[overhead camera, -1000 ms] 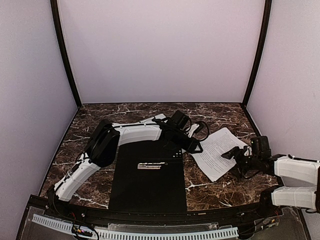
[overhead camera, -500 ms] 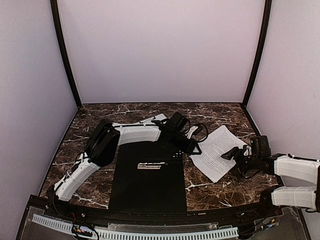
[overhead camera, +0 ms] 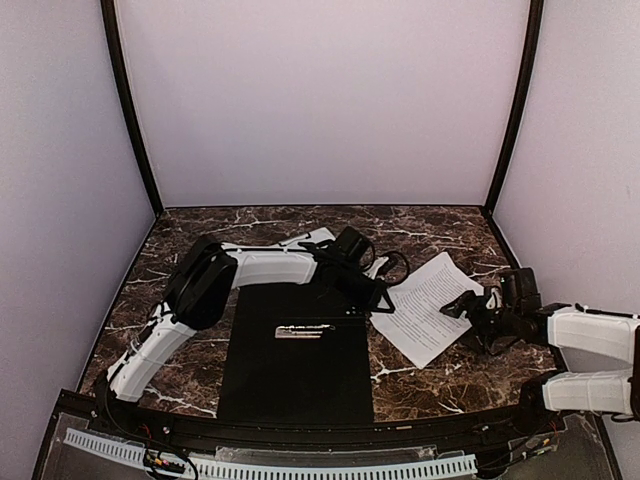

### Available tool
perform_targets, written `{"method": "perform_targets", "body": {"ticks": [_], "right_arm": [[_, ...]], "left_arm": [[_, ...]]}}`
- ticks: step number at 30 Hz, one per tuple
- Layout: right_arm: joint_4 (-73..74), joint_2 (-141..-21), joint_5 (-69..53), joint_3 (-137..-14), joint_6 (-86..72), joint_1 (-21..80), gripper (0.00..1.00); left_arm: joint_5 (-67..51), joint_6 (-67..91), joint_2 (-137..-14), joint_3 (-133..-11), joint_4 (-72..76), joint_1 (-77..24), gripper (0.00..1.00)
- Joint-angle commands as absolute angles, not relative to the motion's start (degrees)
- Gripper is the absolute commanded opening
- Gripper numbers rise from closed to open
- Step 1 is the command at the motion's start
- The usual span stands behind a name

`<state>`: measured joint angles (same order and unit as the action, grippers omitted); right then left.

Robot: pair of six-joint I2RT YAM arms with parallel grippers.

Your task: Put the files into the folder

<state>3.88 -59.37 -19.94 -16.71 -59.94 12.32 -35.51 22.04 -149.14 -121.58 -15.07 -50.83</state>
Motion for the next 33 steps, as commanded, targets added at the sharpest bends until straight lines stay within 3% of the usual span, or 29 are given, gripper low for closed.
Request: {"method": "perform_targets", "body": {"ticks": [1, 14, 33], "right_arm": [[9.43, -60.27, -17.35, -16.96, -57.28, 11.95, 0.92], [10.01, -58.06, -19.77, -16.60, -56.52, 11.98, 0.94], [-10.97, -64.02, -30.21, -12.24, -61.58, 12.30, 0.84]], "left_arm": [[-35.40, 25.46, -143.26, -116.88, -14.64, -50.46, 0.01], [-39.01, 42.85, -132.82, -100.71, 7.89, -48.31, 0.01], [-42.04, 60.76, -127.86, -89.42, 29.61, -48.31, 0.01]]}}
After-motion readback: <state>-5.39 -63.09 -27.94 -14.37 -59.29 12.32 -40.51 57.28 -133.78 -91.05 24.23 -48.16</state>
